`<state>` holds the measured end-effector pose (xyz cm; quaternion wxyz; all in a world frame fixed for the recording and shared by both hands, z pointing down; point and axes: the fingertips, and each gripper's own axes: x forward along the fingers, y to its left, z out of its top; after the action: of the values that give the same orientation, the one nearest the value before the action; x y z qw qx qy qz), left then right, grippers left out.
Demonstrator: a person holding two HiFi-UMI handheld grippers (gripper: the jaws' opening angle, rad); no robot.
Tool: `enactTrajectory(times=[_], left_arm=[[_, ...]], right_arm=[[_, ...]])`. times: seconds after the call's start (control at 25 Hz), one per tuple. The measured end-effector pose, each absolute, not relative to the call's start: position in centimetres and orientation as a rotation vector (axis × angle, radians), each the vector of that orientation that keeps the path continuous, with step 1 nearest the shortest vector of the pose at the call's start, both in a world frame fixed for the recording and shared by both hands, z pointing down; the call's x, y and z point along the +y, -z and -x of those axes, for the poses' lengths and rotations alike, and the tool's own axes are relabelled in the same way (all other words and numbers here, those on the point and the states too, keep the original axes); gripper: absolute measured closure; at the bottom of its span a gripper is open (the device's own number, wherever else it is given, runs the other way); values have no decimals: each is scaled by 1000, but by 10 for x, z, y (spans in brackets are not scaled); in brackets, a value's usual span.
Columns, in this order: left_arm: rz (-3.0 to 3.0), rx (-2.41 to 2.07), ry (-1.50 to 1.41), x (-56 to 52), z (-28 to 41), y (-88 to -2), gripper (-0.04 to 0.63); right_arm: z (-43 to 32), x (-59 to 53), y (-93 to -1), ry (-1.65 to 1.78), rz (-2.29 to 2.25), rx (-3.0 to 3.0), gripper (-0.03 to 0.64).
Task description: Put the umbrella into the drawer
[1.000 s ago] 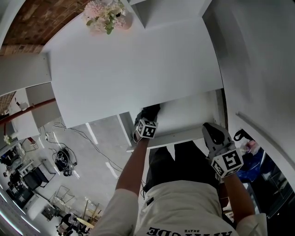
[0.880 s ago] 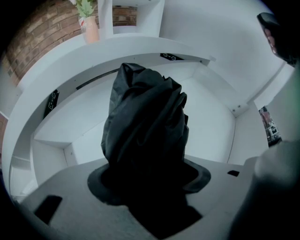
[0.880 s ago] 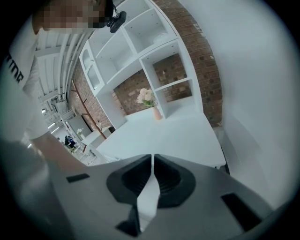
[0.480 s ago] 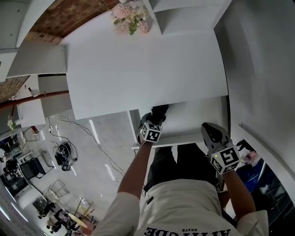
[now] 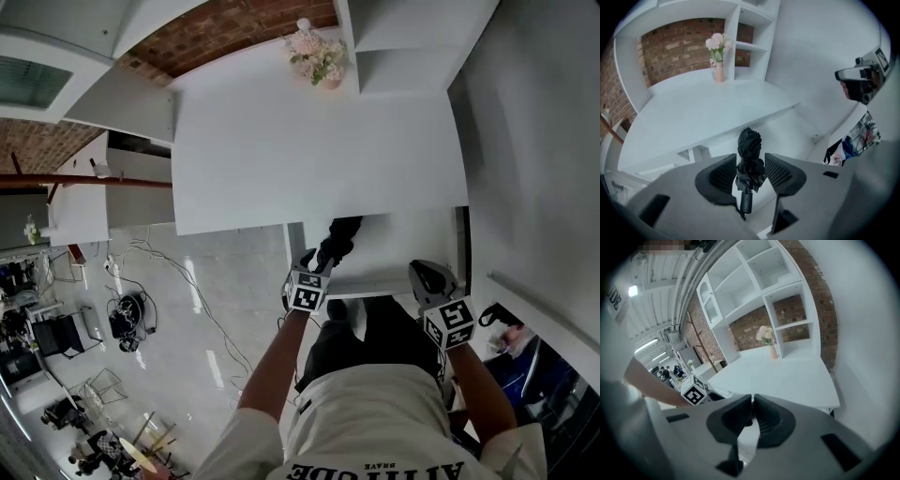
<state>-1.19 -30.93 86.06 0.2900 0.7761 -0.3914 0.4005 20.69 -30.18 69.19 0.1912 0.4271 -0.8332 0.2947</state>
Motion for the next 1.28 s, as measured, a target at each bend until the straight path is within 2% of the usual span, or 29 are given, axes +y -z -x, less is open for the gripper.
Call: enactTrajectory(times=[0.4,0.84,1.28], left_arm=[[-2170,-1157,-809,-273,57,-766,433],[-2254,-1265,-542,-224,116,-675,553],[-2414,-1250,-288,-159,169,-568,569]], right_arm=[[-173,-254,-656,-714,-1284,-2322,583],[-140,-205,-608,-575,-1397,-2310,583],[-125,-122,-552,-515,-1539,-2311,583]])
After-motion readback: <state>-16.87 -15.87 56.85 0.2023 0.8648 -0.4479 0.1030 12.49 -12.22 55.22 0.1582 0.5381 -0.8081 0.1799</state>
